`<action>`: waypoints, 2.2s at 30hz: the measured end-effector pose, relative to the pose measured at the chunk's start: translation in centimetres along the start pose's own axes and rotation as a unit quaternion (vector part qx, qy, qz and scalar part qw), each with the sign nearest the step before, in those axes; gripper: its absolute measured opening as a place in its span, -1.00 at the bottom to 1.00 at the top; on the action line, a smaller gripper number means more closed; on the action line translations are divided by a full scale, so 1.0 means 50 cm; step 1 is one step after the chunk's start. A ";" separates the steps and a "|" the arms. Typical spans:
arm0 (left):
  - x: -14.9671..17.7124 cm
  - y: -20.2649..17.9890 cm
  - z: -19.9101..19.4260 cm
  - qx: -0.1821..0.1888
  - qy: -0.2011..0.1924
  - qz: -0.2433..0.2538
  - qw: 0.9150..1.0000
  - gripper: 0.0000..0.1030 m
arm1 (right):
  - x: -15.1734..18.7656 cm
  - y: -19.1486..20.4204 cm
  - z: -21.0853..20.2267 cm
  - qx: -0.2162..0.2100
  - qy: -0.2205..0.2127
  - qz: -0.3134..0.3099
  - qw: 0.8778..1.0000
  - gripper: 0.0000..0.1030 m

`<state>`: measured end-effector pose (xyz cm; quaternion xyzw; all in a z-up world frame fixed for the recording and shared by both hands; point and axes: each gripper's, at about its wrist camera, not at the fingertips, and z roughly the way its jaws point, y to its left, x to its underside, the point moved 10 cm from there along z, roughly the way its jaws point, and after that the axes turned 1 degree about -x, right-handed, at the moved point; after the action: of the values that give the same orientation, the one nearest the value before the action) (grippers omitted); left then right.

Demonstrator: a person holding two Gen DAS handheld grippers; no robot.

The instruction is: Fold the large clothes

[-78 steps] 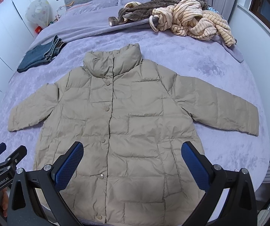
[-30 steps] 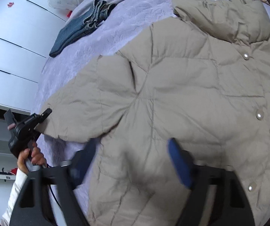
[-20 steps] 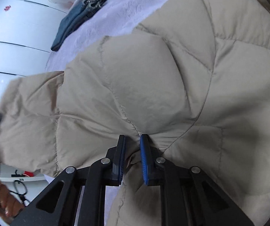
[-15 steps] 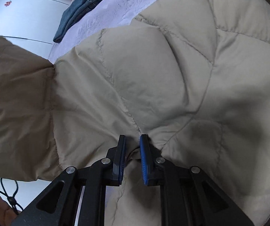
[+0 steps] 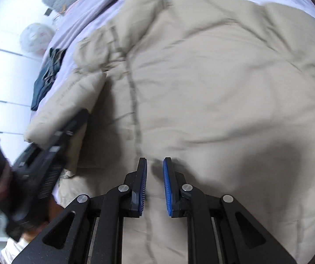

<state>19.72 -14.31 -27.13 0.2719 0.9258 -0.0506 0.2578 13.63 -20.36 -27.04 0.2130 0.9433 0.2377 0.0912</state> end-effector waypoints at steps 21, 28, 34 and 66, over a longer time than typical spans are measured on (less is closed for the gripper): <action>0.138 0.428 -0.127 -0.028 -0.013 -0.295 0.955 0.67 | 0.005 0.217 0.022 0.063 -0.070 -0.307 0.947 0.81; 0.220 0.470 -0.034 -0.033 0.043 -0.337 0.940 -0.22 | -0.028 0.336 0.113 0.147 -0.105 -0.400 0.898 0.74; 0.235 0.455 -0.021 -0.054 0.048 -0.315 0.946 -0.22 | -0.108 0.188 0.048 0.088 -0.134 -0.220 0.962 -0.86; 0.126 0.493 0.043 -0.114 0.052 -0.261 0.957 -0.12 | -0.123 -0.139 0.029 0.040 -0.040 -0.019 0.998 -1.00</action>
<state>29.21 9.10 -31.03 -0.0079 0.9762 0.0038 0.2168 17.02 -28.07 -31.25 0.2075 0.9517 0.1889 0.1245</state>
